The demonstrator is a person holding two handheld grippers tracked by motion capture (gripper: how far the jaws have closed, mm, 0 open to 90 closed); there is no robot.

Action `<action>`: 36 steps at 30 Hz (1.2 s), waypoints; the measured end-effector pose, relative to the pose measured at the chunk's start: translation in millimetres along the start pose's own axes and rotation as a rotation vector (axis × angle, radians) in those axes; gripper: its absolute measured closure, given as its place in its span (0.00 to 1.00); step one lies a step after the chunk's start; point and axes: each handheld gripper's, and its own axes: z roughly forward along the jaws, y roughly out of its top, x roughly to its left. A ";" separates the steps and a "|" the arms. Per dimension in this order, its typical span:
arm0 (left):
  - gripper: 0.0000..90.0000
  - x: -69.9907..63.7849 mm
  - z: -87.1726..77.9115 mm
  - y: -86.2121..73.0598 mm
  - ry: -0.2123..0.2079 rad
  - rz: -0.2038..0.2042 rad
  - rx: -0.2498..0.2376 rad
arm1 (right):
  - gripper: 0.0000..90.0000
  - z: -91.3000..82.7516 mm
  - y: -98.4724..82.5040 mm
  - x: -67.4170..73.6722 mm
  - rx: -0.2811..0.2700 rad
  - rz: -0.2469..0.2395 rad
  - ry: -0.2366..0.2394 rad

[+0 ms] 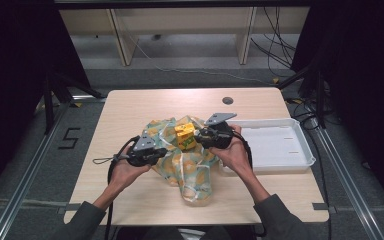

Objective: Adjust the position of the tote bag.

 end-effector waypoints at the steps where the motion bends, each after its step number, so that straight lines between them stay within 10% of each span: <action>1: 0.97 0.7 5.8 -1.2 0.007 -0.009 0.019 | 0.82 8.4 -6.1 -1.0 0.048 0.004 -0.035; 9: 1.00 19.2 26.2 -32.8 0.016 -0.042 0.157 | 0.91 50.0 -39.1 -18.5 0.222 0.053 -0.073; 25: 0.72 -8.9 -45.8 -37.3 -0.032 -0.135 -0.032 | 0.43 9.0 -2.7 0.9 0.012 0.073 -0.039; 36: 0.44 -39.6 -76.4 -68.8 -0.025 -0.193 0.019 | 0.26 22.3 4.5 6.1 -0.033 0.089 -0.056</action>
